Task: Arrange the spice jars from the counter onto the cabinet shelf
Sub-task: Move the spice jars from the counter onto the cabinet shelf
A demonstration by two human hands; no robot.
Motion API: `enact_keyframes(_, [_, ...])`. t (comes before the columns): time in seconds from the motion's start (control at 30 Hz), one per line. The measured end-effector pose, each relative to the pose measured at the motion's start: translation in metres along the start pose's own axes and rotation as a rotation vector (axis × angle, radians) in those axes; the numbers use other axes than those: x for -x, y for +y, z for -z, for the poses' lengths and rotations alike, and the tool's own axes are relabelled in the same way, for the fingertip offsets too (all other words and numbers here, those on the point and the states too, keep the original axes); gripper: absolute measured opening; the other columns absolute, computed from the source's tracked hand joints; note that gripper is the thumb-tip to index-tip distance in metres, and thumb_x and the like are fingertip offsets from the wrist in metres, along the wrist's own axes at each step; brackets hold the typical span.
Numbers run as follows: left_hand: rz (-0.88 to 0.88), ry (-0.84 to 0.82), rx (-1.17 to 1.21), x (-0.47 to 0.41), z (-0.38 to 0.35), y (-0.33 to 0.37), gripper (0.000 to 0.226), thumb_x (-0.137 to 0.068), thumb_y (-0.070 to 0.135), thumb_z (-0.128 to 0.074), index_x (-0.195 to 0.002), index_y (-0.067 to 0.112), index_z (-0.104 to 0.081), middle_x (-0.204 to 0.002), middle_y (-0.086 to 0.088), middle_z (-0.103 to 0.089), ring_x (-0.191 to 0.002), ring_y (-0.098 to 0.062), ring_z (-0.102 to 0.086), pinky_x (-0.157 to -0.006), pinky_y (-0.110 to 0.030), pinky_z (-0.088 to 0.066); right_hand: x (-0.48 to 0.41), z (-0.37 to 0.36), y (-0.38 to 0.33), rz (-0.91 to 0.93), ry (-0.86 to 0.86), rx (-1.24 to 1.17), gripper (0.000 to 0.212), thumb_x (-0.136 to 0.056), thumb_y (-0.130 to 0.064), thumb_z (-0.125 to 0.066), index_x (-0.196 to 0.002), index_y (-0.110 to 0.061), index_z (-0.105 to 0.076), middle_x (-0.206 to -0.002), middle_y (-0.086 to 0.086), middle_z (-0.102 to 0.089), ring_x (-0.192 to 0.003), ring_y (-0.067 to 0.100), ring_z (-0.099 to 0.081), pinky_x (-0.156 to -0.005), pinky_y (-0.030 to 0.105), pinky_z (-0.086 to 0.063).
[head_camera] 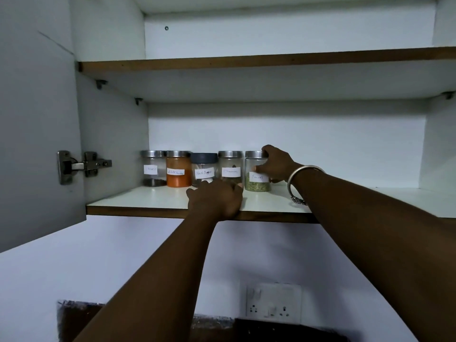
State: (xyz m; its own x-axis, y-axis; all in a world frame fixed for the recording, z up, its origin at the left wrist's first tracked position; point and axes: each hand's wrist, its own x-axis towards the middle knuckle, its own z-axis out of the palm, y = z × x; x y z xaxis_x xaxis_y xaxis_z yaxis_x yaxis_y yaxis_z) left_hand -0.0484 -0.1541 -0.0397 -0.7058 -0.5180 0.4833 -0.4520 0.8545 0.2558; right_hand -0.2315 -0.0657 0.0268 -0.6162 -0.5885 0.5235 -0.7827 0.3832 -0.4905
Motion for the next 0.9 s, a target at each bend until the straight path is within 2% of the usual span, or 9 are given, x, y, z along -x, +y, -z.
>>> enact_keyframes(0.33, [0.004,0.004,-0.001,-0.004,-0.001,0.000,0.049,-0.105,0.056,-0.027,-0.136,0.038,-0.061,-0.141,-0.006,-0.059,-0.135,-0.036,-0.049,-0.109,-0.057,-0.038,-0.025,-0.016,0.001,-0.070,-0.006,0.058,0.053,-0.088,-0.023,-0.075,-0.131,-0.008,-0.048,-0.127,0.018,-0.060,-0.116,0.038,-0.063,-0.094,0.051,-0.056])
enact_keyframes(0.4, [0.011,0.030,0.016,-0.002,-0.001,0.001,0.047,-0.104,0.053,-0.030,-0.128,0.035,-0.066,-0.133,-0.006,-0.064,-0.128,-0.034,-0.055,-0.106,-0.055,-0.042,-0.021,-0.015,0.002,-0.073,-0.058,0.034,0.089,-0.090,-0.025,-0.075,-0.158,-0.016,-0.018,-0.146,0.019,-0.051,-0.124,0.039,-0.060,-0.100,0.051,-0.053])
enact_keyframes(0.47, [0.010,0.060,0.036,-0.001,0.000,0.001,0.044,-0.104,0.049,-0.033,-0.118,0.030,-0.070,-0.123,-0.006,-0.069,-0.118,-0.032,-0.060,-0.100,-0.051,-0.046,-0.014,-0.014,0.000,-0.142,-0.138,-0.071,0.120,-0.093,-0.030,-0.073,-0.156,-0.018,0.027,-0.162,0.024,-0.032,-0.134,0.039,-0.053,-0.110,0.051,-0.046])
enact_keyframes(0.5, [0.004,0.069,0.048,0.000,0.001,0.001,0.043,-0.103,0.048,-0.035,-0.115,0.029,-0.071,-0.118,-0.005,-0.070,-0.113,-0.031,-0.062,-0.098,-0.049,-0.048,-0.011,-0.013,0.000,-0.191,-0.173,-0.093,0.120,-0.095,-0.034,-0.071,-0.154,-0.015,0.033,-0.164,0.024,-0.025,-0.140,0.038,-0.047,-0.115,0.050,-0.041])
enact_keyframes(0.63, [-0.019,0.113,0.088,0.006,0.003,0.001,0.041,-0.093,0.047,-0.038,-0.103,0.027,-0.073,-0.105,-0.001,-0.073,-0.101,-0.027,-0.065,-0.086,-0.041,-0.052,0.010,0.003,0.001,-0.299,-0.392,-0.102,0.073,-0.097,-0.050,-0.063,-0.153,-0.010,-0.038,-0.145,0.004,-0.040,-0.138,0.030,-0.042,-0.113,0.043,-0.042])
enact_keyframes(0.73, [-0.013,0.086,0.186,0.018,0.011,0.004,0.036,-0.088,0.045,-0.043,-0.098,0.030,-0.075,-0.100,0.003,-0.076,-0.097,-0.025,-0.069,-0.081,-0.037,-0.054,0.044,0.017,-0.010,-0.342,-0.474,-0.264,0.066,-0.093,-0.060,-0.061,-0.142,-0.020,-0.047,-0.125,-0.001,-0.036,-0.103,0.019,-0.049,-0.091,0.028,-0.046])
enact_keyframes(0.8, [0.016,0.046,0.325,0.026,0.019,0.007,0.027,-0.086,0.043,-0.052,-0.088,0.029,-0.075,-0.098,0.004,-0.077,-0.095,-0.024,-0.071,-0.086,-0.041,-0.058,0.073,0.026,-0.023,-0.334,-0.437,-0.256,0.066,-0.092,-0.065,-0.057,-0.134,-0.014,-0.051,-0.114,-0.001,-0.049,-0.088,0.011,-0.058,-0.077,0.019,-0.052])
enact_keyframes(0.87, [0.028,0.029,0.568,0.038,0.025,0.014,0.018,-0.081,0.033,-0.058,-0.076,0.025,-0.073,-0.099,-0.003,-0.077,-0.089,-0.026,-0.070,-0.088,-0.047,-0.059,0.108,0.034,-0.036,-0.304,-0.381,-0.295,0.047,-0.097,-0.061,-0.052,-0.106,-0.015,-0.057,-0.090,-0.001,-0.048,-0.050,0.004,-0.051,-0.044,0.012,-0.042])
enact_keyframes(0.9, [0.032,0.027,0.737,0.046,0.026,0.020,0.016,-0.084,0.024,-0.059,-0.076,0.022,-0.073,-0.098,-0.009,-0.077,-0.084,-0.027,-0.068,-0.085,-0.049,-0.058,0.127,0.036,-0.042,-0.284,-0.353,-0.332,0.041,-0.100,-0.057,-0.050,-0.098,-0.017,-0.057,-0.089,0.000,-0.048,-0.046,0.005,-0.048,-0.041,0.014,-0.039])
